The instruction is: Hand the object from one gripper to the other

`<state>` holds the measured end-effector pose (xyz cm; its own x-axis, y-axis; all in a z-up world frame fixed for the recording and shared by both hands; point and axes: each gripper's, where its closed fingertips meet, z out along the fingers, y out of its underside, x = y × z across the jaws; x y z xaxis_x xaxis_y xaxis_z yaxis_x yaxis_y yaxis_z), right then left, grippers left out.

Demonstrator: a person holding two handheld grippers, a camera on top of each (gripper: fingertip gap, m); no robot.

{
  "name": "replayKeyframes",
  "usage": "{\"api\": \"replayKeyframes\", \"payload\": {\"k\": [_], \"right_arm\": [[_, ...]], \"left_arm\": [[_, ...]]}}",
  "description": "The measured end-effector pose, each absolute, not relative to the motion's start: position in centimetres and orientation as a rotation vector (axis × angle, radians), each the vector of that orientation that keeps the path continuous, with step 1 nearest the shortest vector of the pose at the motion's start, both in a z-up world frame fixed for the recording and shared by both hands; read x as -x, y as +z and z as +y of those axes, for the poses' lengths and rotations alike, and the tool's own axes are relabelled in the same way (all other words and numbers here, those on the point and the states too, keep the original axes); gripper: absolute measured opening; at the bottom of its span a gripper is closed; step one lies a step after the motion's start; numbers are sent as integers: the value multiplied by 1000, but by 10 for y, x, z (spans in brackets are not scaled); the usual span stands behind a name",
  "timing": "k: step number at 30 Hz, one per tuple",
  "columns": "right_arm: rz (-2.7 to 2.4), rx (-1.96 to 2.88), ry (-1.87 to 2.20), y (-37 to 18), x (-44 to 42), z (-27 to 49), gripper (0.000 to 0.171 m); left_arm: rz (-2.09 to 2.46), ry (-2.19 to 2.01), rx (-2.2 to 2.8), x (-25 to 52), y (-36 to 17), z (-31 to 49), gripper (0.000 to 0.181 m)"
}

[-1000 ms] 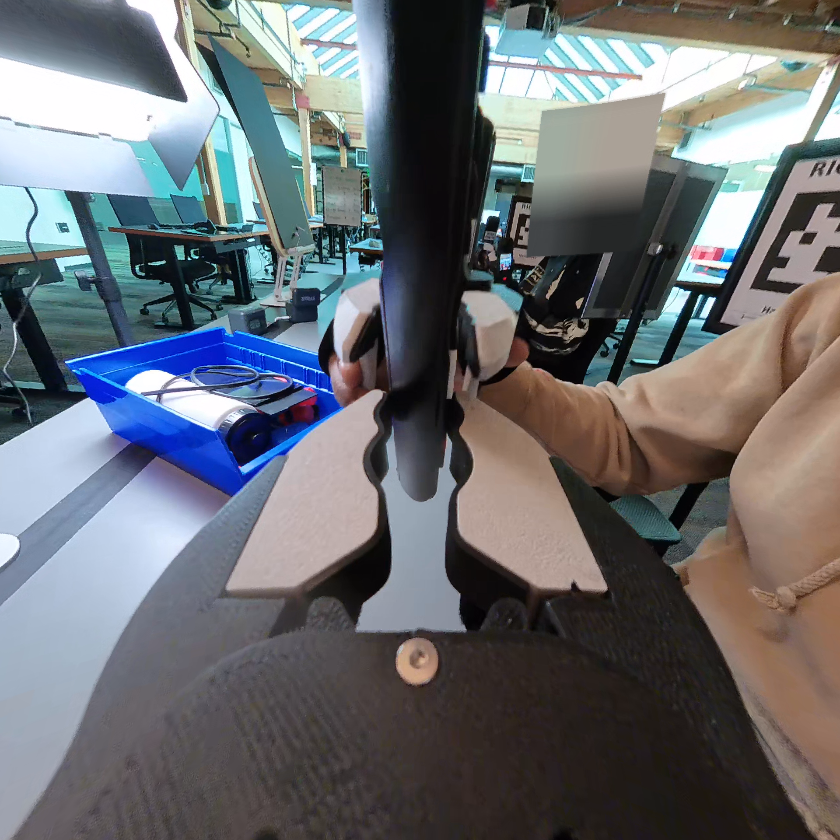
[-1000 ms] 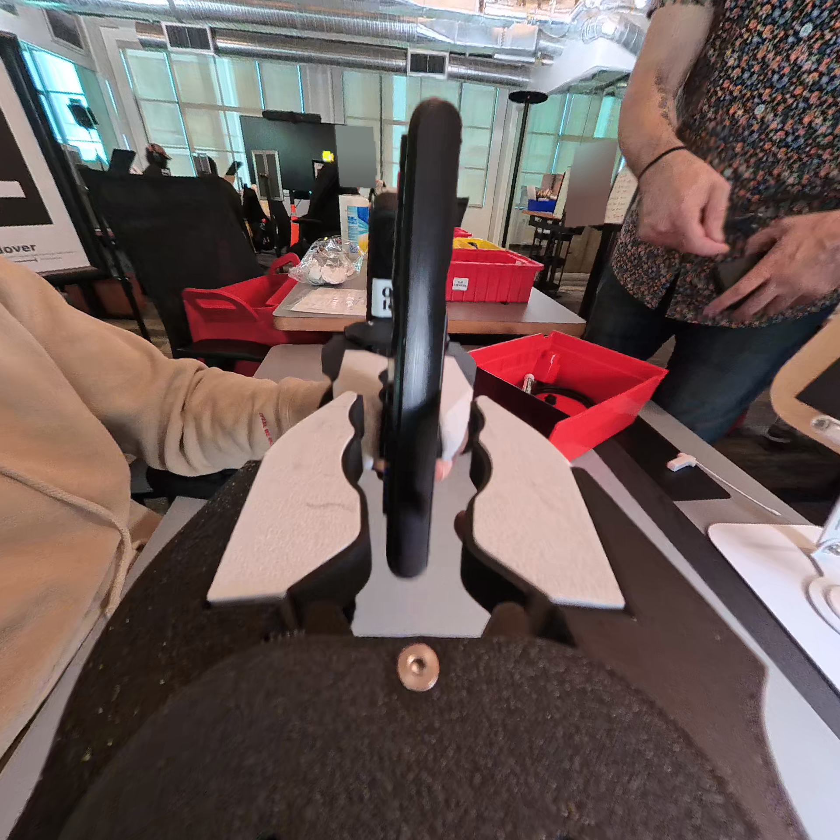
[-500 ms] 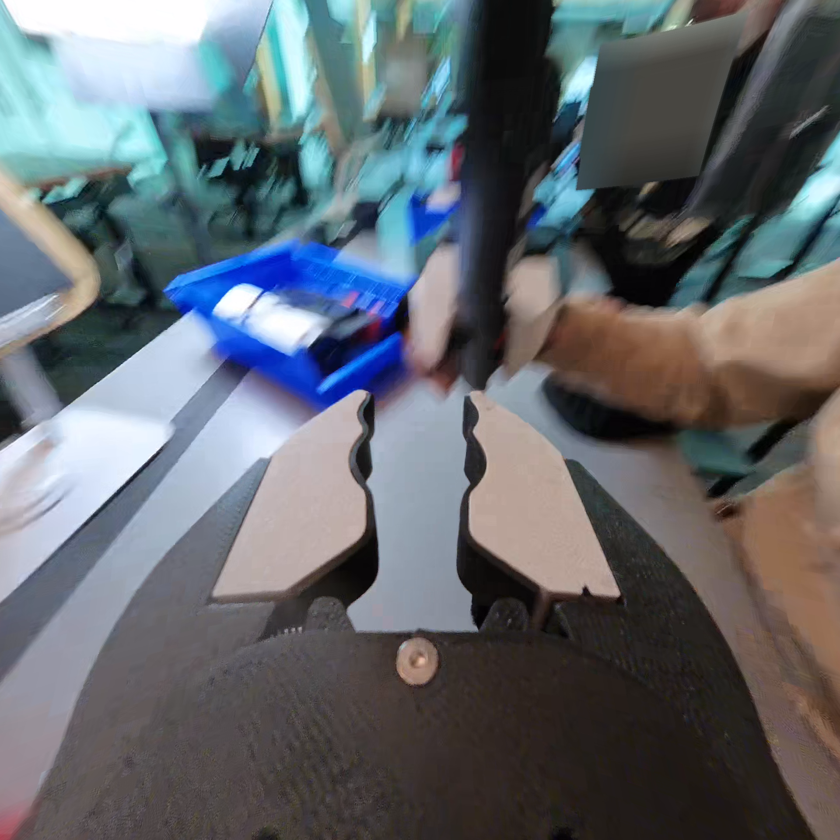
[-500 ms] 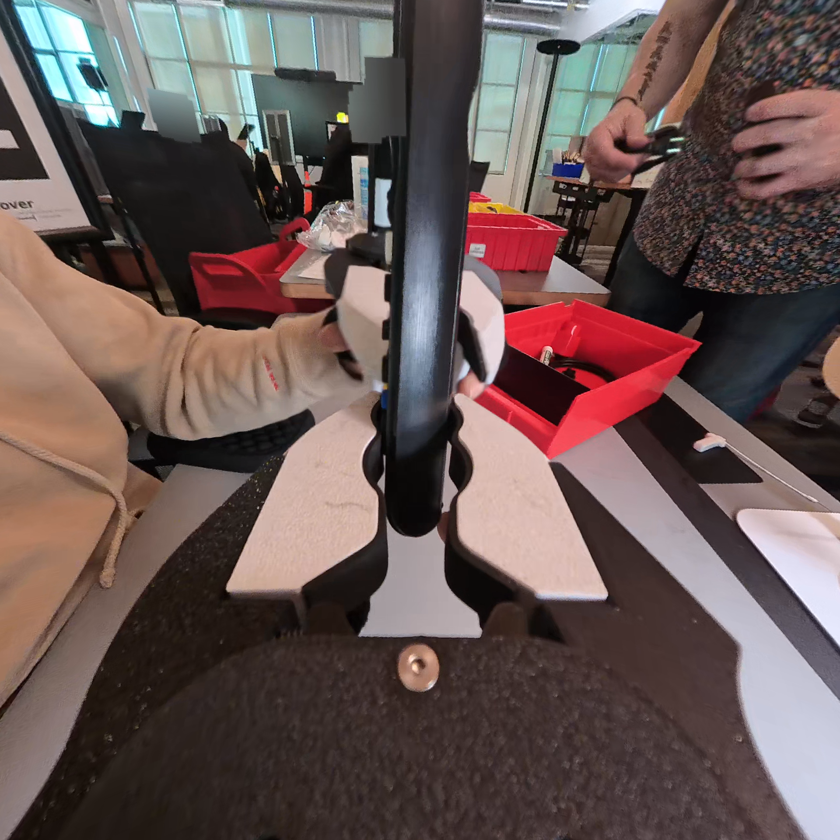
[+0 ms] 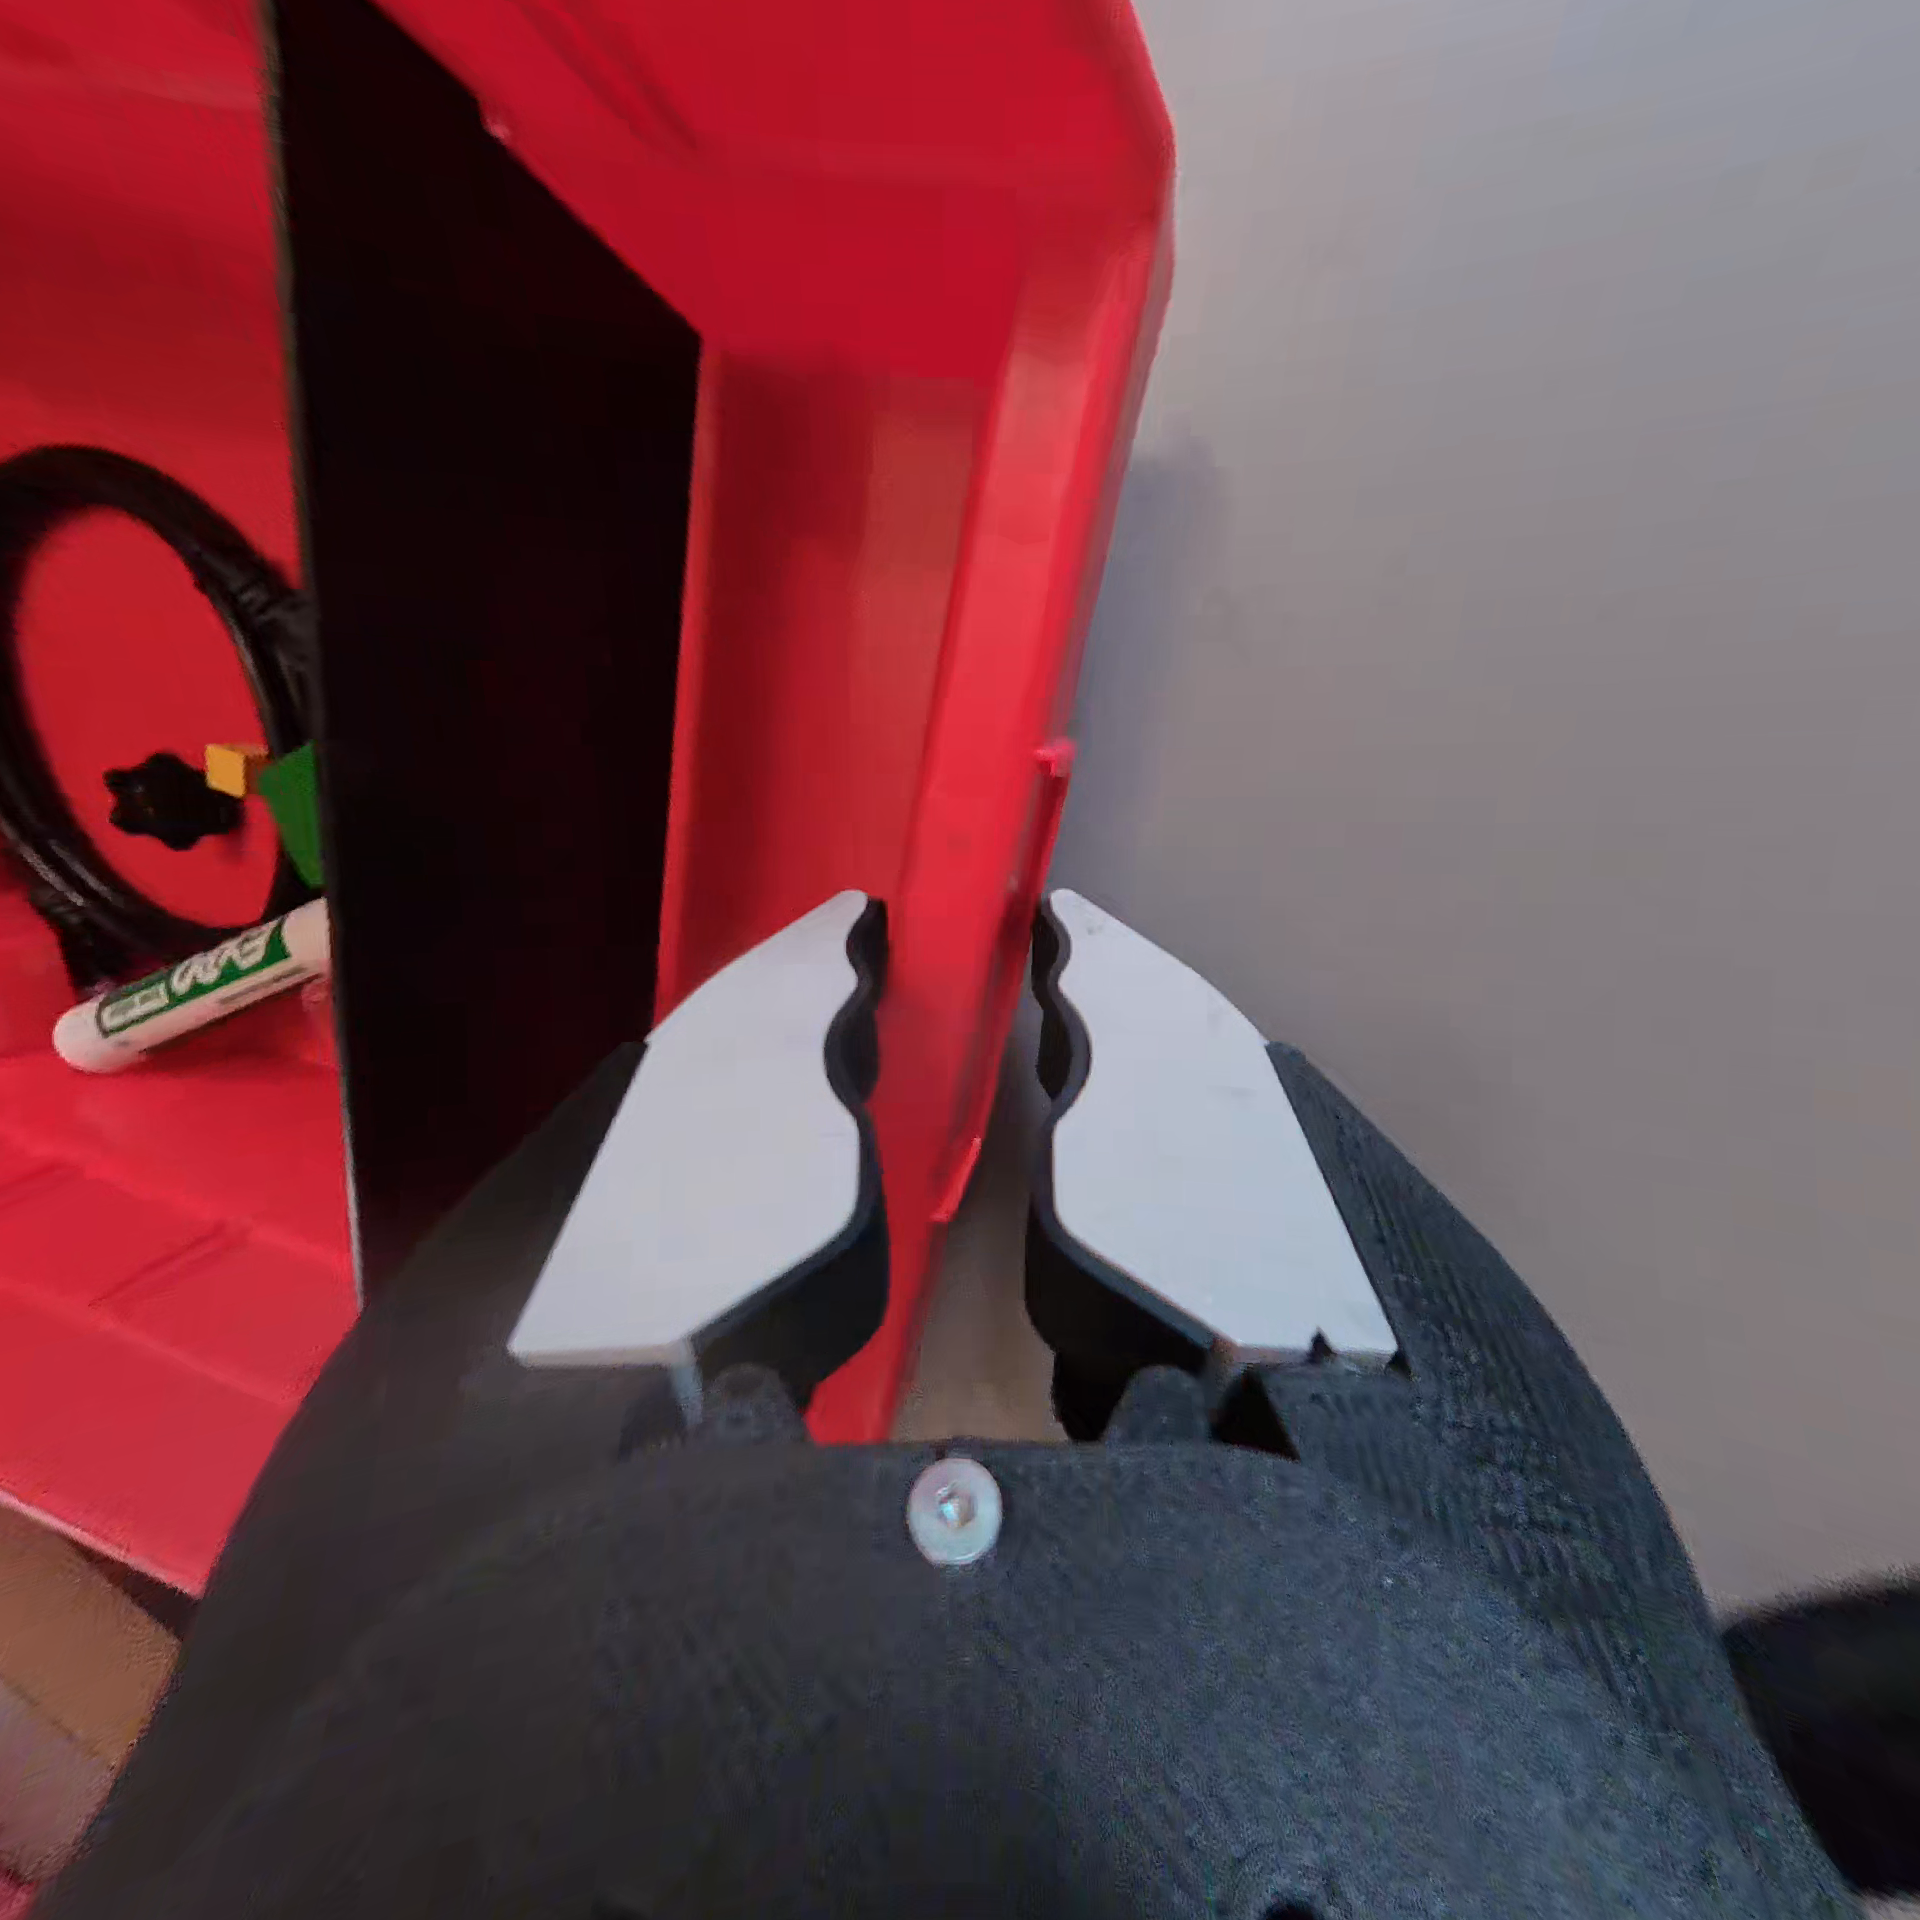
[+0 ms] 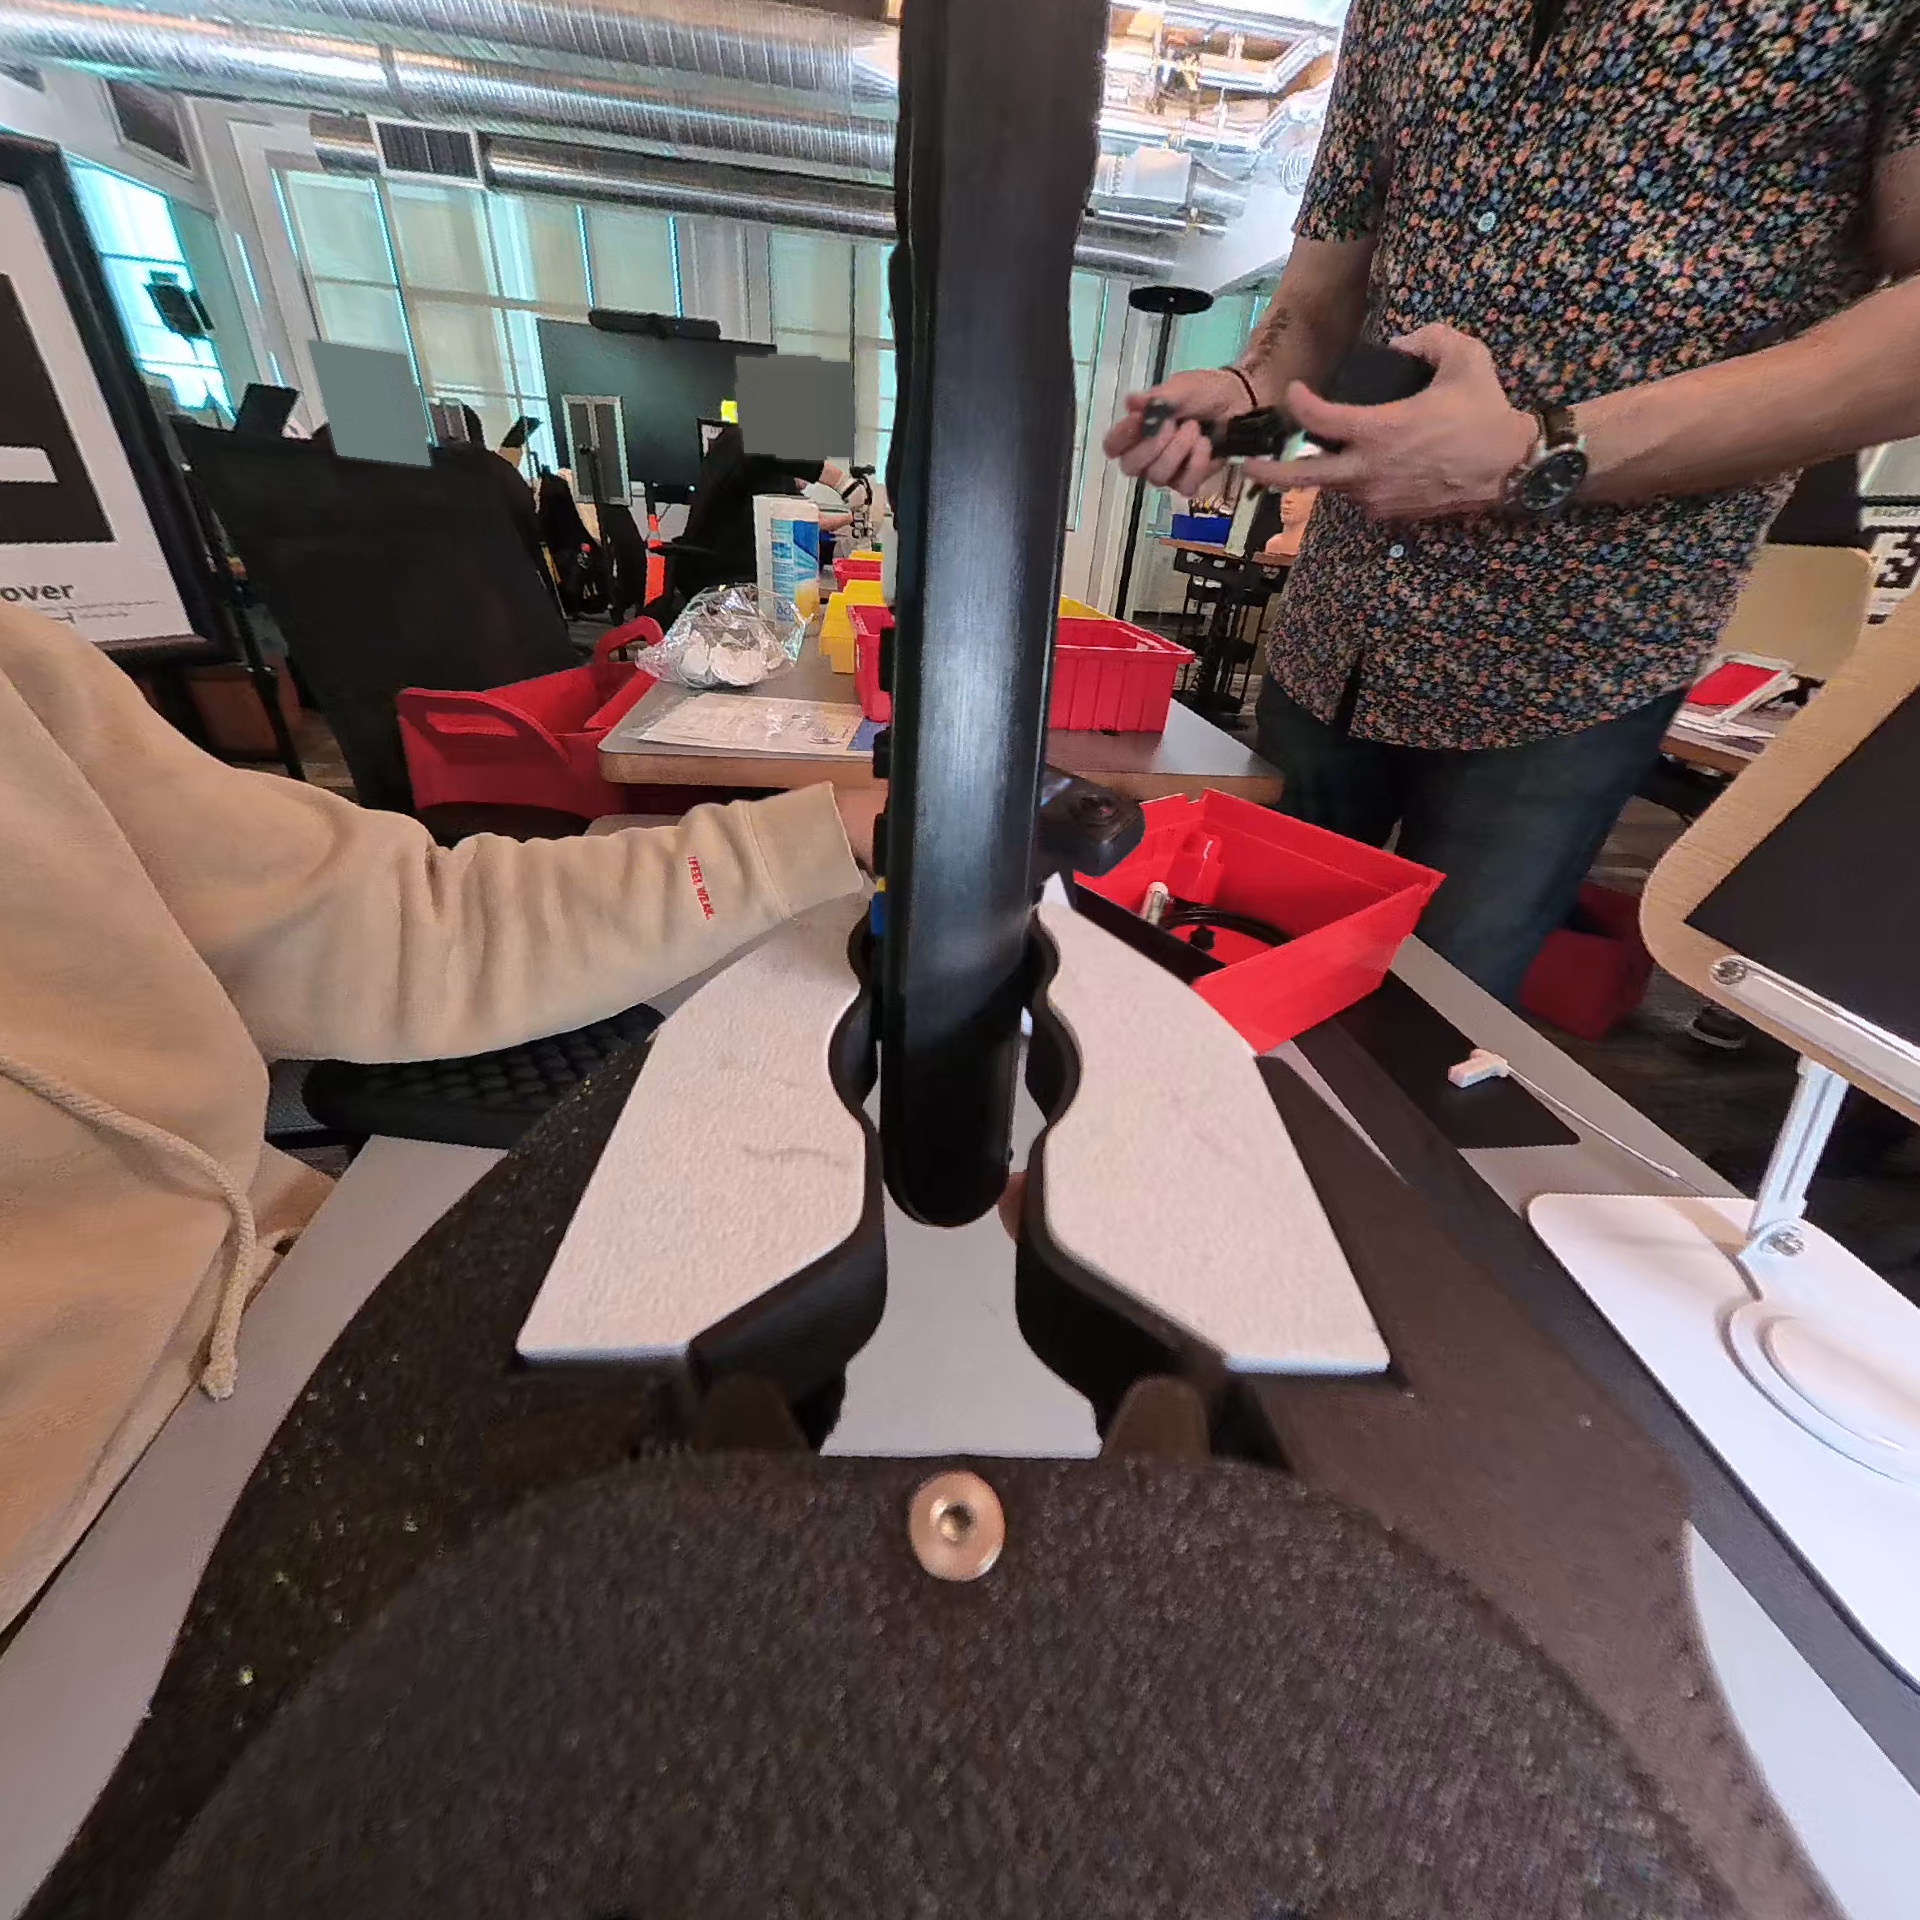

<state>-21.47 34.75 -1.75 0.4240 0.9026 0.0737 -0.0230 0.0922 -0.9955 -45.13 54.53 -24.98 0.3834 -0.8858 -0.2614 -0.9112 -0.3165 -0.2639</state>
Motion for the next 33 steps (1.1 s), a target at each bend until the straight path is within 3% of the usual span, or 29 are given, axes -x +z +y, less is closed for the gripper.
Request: {"api": "replayKeyframes", "payload": {"k": [1,8,14,18,25,29,31,33], "right_arm": [[-894,1291,843,-17,215,347,25],[-888,1276,840,-11,212,344,25],[-883,1263,824,-7,210,342,25],[-861,1260,831,-7,210,345,25],[-830,1213,979,-18,243,346,24],[-863,1230,1021,-33,266,345,24],[-887,1246,1025,-40,275,343,24],[-892,1265,1027,-45,281,344,24]], "left_arm": [[1615,87,2307,451,-250,534,26],[2027,-56,2456,439,-251,438,23],[2045,-139,2395,429,-244,432,24],[1887,-537,2074,401,-190,434,32],[1366,-1307,1122,279,-21,372,40],[1278,-1424,1046,251,-6,343,42],[1293,-1385,1035,246,-10,338,25],[1316,-1343,1044,245,-14,339,24]]}}
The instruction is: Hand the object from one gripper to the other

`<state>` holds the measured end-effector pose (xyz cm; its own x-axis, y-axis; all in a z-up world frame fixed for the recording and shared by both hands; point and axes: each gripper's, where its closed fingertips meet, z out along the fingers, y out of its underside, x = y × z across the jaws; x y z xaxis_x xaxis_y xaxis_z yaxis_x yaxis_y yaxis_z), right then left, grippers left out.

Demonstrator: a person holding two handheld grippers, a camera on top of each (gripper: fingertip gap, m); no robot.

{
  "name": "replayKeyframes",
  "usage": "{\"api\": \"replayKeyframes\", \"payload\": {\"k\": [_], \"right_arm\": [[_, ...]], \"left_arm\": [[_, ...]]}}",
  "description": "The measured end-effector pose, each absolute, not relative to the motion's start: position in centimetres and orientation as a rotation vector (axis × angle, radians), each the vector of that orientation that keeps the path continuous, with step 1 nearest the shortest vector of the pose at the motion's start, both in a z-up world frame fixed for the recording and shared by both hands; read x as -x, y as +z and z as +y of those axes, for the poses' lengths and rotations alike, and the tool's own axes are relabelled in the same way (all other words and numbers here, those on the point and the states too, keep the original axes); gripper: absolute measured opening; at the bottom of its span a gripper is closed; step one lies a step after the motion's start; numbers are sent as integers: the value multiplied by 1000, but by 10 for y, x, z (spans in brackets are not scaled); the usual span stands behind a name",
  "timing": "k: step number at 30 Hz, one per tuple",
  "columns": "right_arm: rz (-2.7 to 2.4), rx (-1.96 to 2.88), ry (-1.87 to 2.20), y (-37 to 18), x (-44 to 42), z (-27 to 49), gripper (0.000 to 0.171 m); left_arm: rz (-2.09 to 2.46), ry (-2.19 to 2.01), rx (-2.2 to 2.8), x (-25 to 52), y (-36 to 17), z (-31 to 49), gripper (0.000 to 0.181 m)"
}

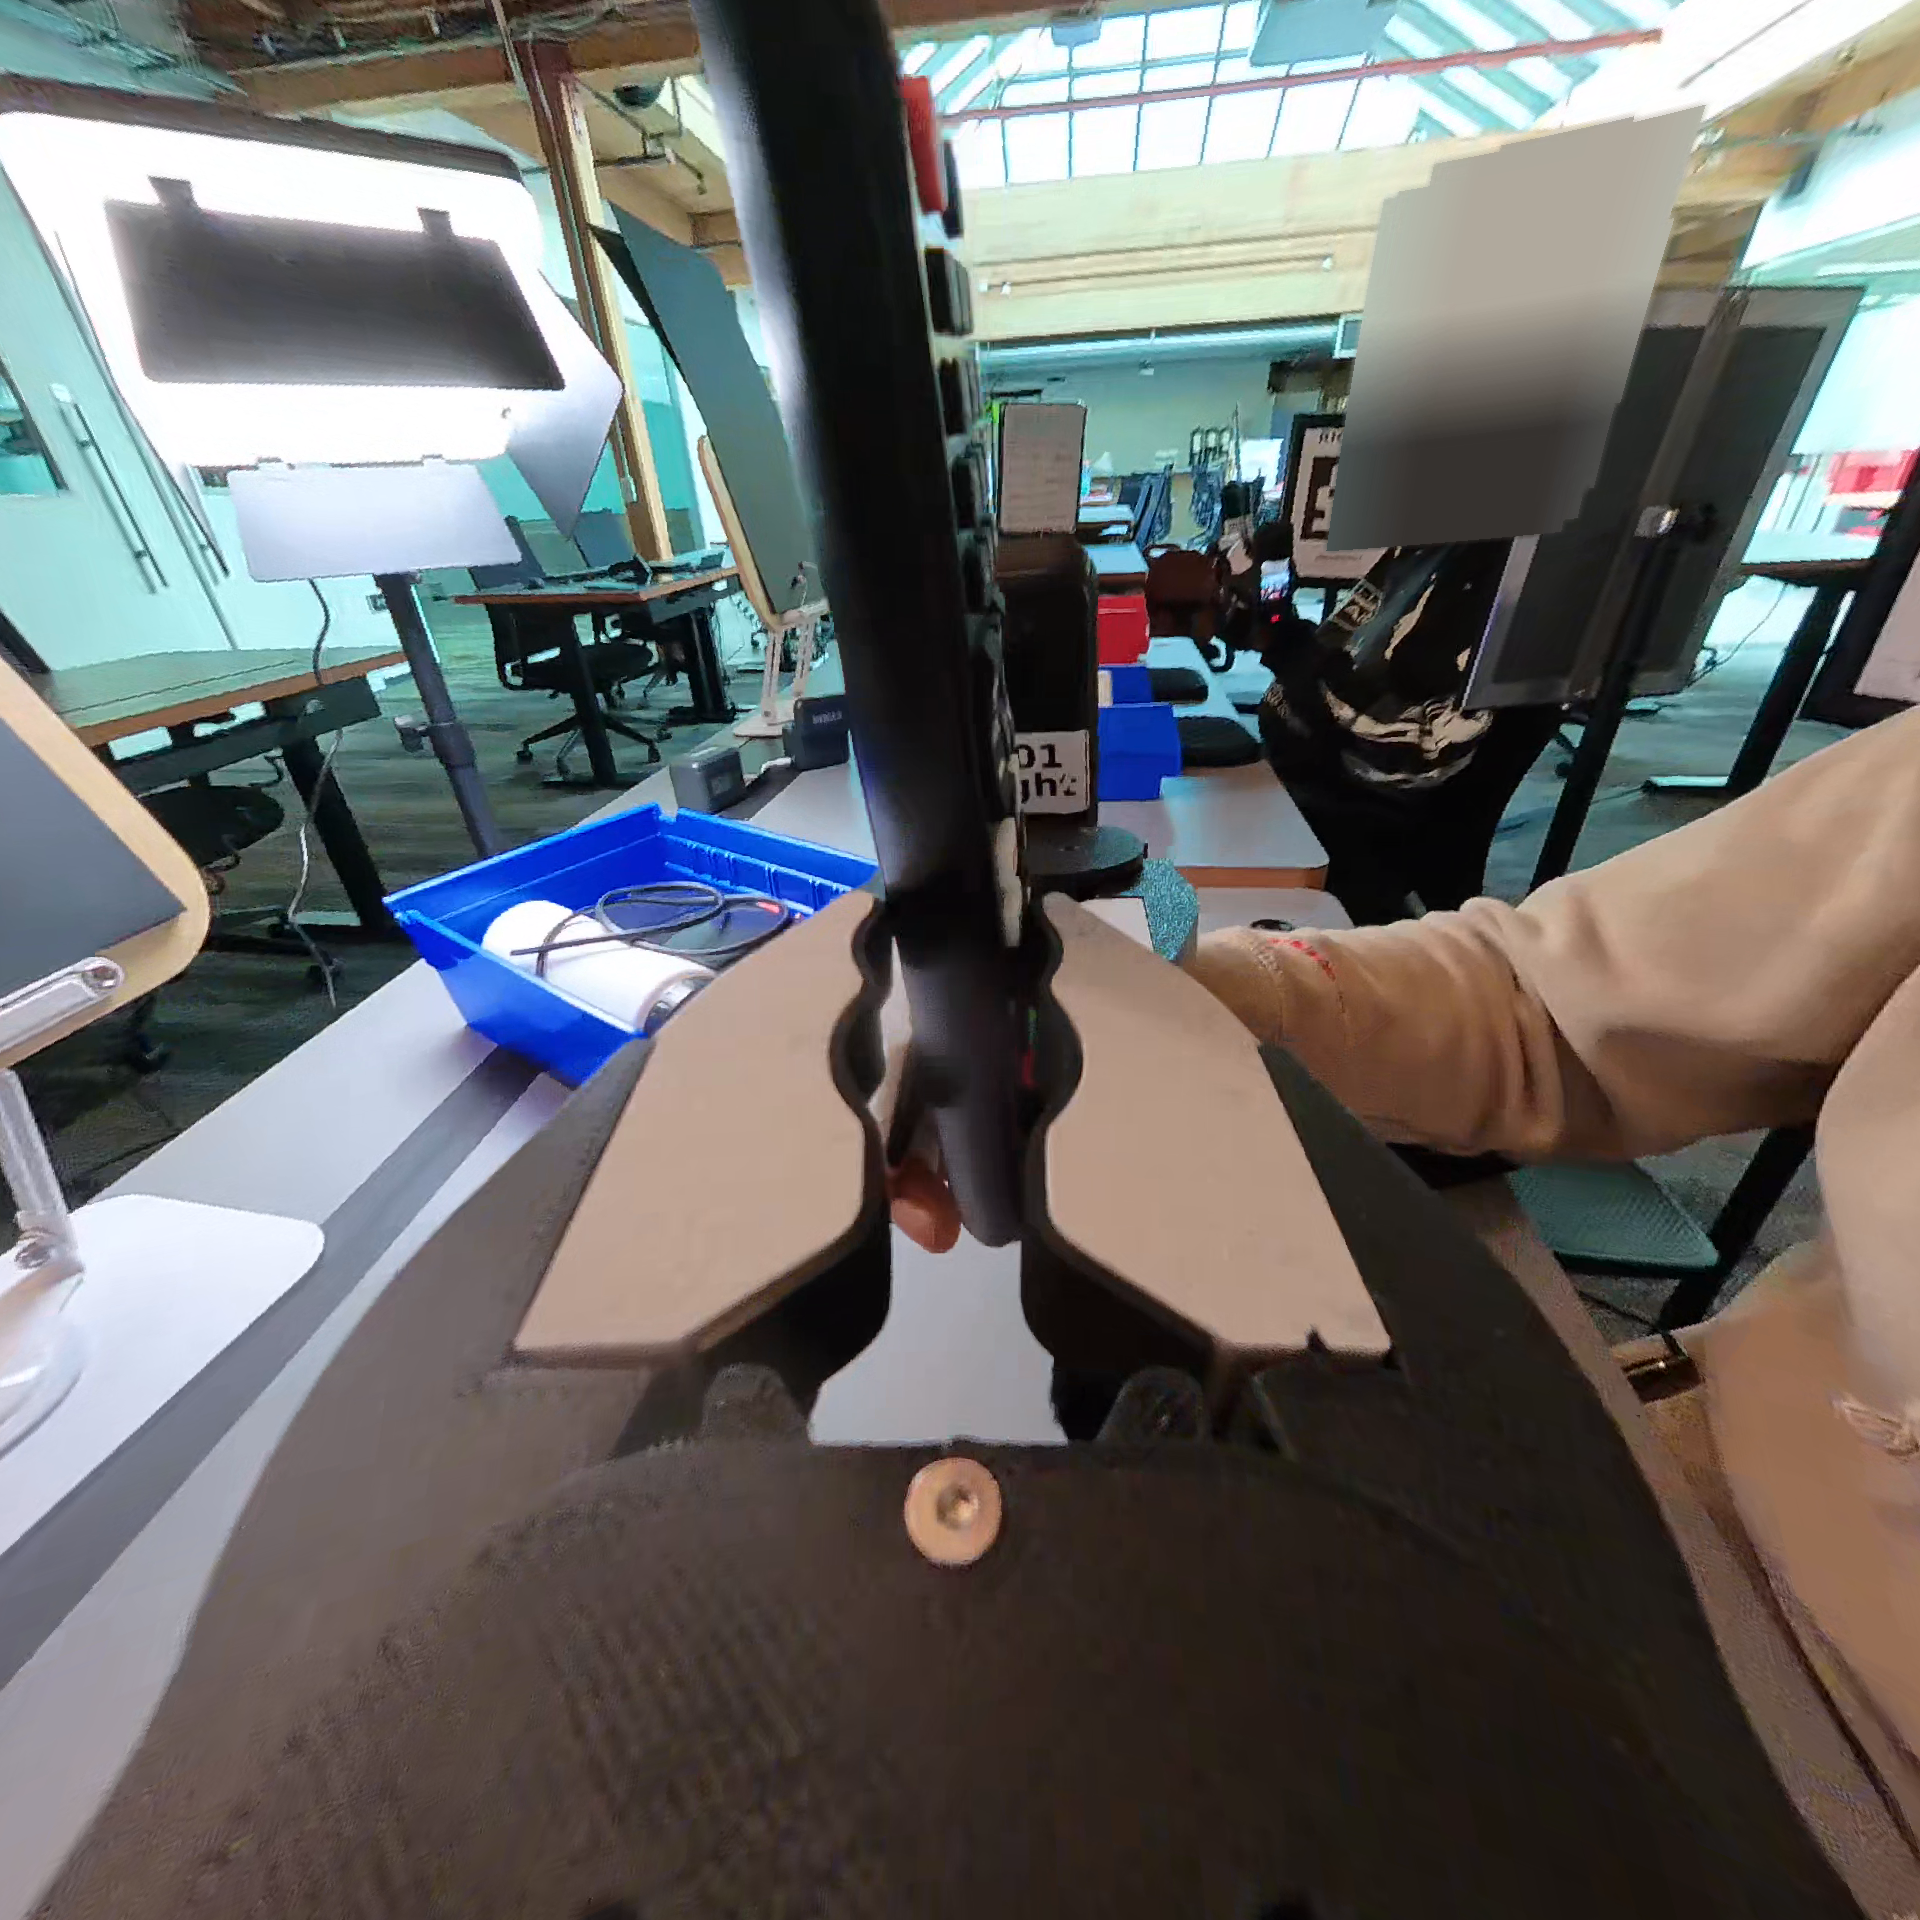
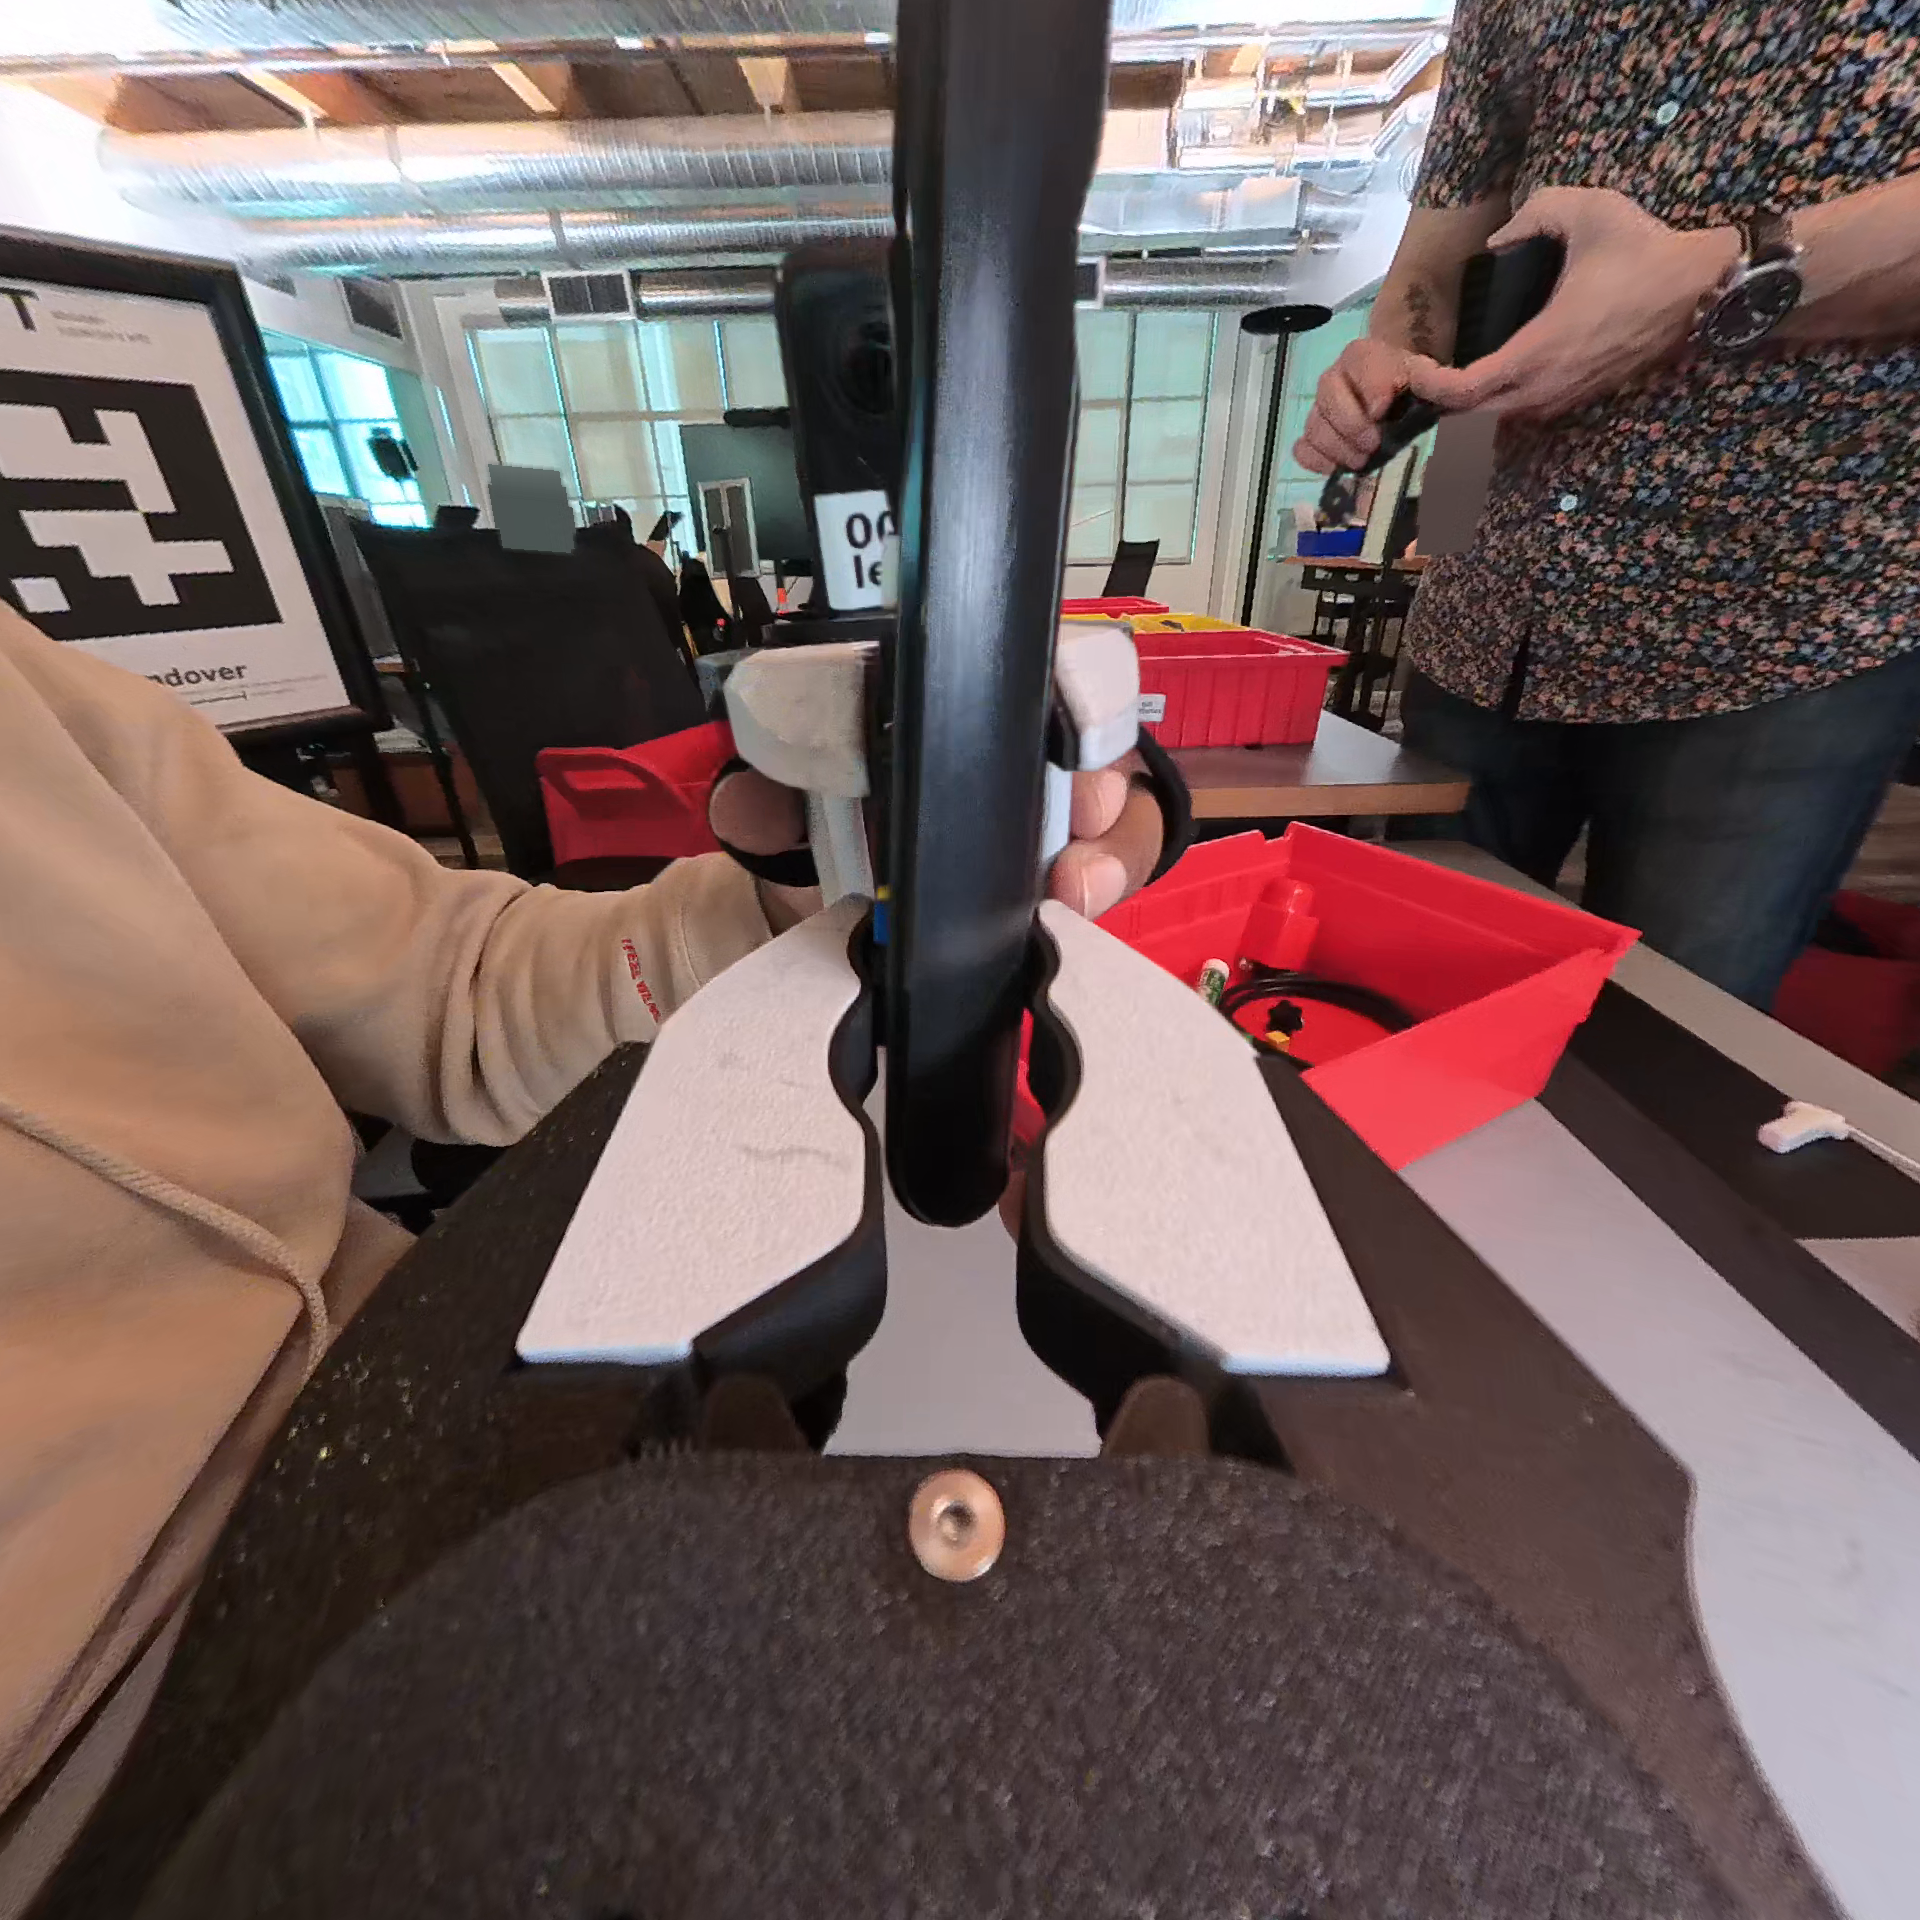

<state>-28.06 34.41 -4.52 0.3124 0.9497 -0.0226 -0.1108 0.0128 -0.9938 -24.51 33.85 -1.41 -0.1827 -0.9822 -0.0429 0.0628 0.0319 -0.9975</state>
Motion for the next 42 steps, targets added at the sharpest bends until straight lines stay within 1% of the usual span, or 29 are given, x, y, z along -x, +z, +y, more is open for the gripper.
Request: {"api": "replayKeyframes", "payload": {"k": [3,6,8,10,13,14,15,17,18,21,22,24,25,26,27,29,31,33,38,40,42], "right_arm": [[-895,1309,1001,-49,278,349,25],[-952,1358,948,-61,272,351,37],[-960,1358,941,-65,273,352,34],[-941,1346,946,-63,277,352,22],[-892,1343,975,-59,277,355,22],[-858,1327,971,-55,275,357,22],[-834,1307,973,-51,274,358,22],[-773,1292,936,-42,270,362,22],[-730,1304,860,-40,266,369,22],[-604,1354,462,-41,245,394,22],[-574,1362,349,-42,242,399,22],[-522,1351,114,-45,238,404,22],[-515,1343,-19,-49,237,407,22],[-505,1331,-127,-52,236,408,22],[-497,1320,-182,-54,236,408,22],[-491,1299,-228,-56,237,408,22],[-511,1249,-261,-54,239,405,22],[-531,1220,-295,-53,242,403,22],[-624,1249,-182,-57,253,404,26],[-757,1272,18,-57,267,396,36],[-881,1345,244,-58,273,384,52]], "left_arm": [[1322,-1335,1081,248,-15,343,24],[1290,-1364,1095,254,-10,349,24],[1286,-1369,1117,256,-11,352,24],[1281,-1411,1126,255,-12,351,24],[1211,-1446,1130,254,-8,354,25],[1193,-1445,1139,253,-8,356,34],[1194,-1434,1156,252,-10,357,39],[1183,-1406,1186,250,-13,361,40],[1149,-1386,1200,249,-12,365,41],[1038,-1242,1274,245,-12,377,54],[1008,-1173,1301,243,-15,382,61],[962,-1068,1346,238,-21,390,64],[948,-1043,1370,237,-26,394,61],[933,-1039,1387,238,-29,398,54],[921,-1058,1394,239,-30,400,52],[911,-1142,1390,239,-31,401,53],[895,-1255,1372,240,-28,402,56],[902,-1327,1358,242,-27,401,54],[1005,-1248,1289,248,-24,399,52],[1093,-1201,1235,256,-19,395,52],[1215,-1184,1197,262,-19,387,52]]}}
